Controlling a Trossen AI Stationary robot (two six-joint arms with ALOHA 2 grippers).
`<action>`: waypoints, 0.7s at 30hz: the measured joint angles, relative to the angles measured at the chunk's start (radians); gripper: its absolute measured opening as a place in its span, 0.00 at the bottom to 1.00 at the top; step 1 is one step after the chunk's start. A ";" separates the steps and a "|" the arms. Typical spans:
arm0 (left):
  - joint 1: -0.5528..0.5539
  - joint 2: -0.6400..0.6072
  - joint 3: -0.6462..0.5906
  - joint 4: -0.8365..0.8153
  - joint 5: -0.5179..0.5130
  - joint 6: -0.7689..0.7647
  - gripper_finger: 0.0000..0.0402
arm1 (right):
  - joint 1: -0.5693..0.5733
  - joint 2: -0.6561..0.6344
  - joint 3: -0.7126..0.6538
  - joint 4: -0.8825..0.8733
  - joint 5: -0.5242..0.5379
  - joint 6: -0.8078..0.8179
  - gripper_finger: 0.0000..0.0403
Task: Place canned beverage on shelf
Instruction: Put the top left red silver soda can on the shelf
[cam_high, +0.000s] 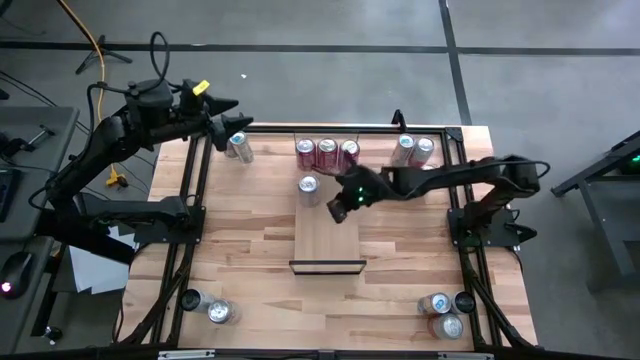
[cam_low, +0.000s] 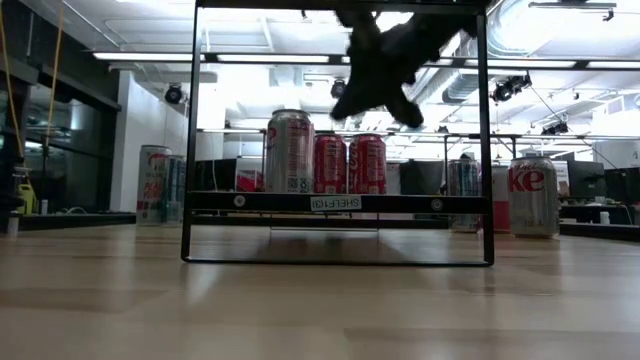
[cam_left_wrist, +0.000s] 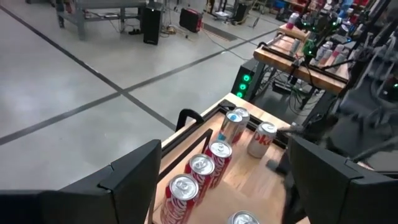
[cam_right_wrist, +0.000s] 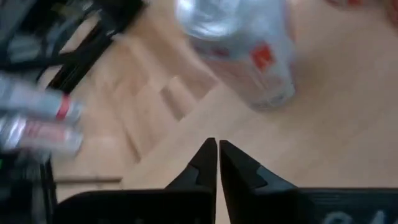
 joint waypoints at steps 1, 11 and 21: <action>0.000 0.000 0.000 0.005 0.000 0.000 0.74 | 0.006 0.019 -0.012 0.026 0.029 0.045 0.01; 0.000 0.002 0.000 0.018 -0.020 -0.001 0.74 | 0.039 0.170 0.063 0.094 0.149 0.151 0.00; 0.000 0.005 0.000 0.027 -0.023 -0.001 0.74 | 0.001 0.190 0.087 0.100 0.203 0.149 0.00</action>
